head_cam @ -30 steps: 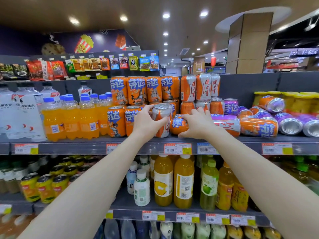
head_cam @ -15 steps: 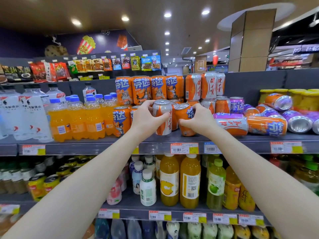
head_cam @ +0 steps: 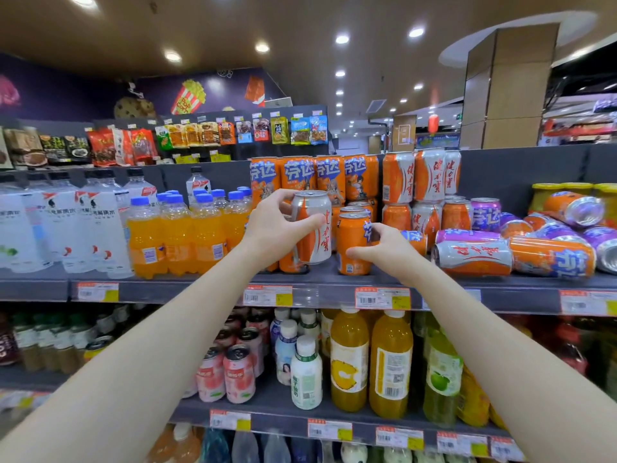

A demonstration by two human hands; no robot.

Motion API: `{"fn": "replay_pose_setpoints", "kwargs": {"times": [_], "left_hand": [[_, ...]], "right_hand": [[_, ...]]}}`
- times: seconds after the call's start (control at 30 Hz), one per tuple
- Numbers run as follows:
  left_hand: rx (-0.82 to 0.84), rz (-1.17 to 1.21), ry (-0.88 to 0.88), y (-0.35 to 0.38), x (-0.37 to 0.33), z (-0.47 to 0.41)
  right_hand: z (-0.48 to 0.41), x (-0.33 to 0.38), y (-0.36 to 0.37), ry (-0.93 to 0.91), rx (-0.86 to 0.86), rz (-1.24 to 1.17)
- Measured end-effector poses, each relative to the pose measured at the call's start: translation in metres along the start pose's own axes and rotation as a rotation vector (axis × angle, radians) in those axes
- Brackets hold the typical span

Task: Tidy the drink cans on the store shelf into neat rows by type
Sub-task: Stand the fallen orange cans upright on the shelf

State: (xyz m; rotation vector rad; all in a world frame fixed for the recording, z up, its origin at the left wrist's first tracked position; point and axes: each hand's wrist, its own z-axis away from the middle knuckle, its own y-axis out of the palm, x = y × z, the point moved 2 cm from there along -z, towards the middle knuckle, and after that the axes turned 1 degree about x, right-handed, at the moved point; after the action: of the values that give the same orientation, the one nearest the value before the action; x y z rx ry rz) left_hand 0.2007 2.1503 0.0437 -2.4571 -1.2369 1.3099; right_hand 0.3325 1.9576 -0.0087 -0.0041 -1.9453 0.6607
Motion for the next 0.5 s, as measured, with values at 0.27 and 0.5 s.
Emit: {"fn": "replay_pose_setpoints", "kwargs": {"times": [0.27, 0.5], "left_hand": [[-0.004, 0.029, 0.033, 0.004, 0.002, 0.000], [0.022, 0.105, 0.070, 0.012, -0.008, 0.001]], "right_hand": [[0.002, 0.020, 0.033, -0.077, -0.133, 0.084], [0.009, 0.017, 0.007, 0.006, 0.035, 0.054]]}}
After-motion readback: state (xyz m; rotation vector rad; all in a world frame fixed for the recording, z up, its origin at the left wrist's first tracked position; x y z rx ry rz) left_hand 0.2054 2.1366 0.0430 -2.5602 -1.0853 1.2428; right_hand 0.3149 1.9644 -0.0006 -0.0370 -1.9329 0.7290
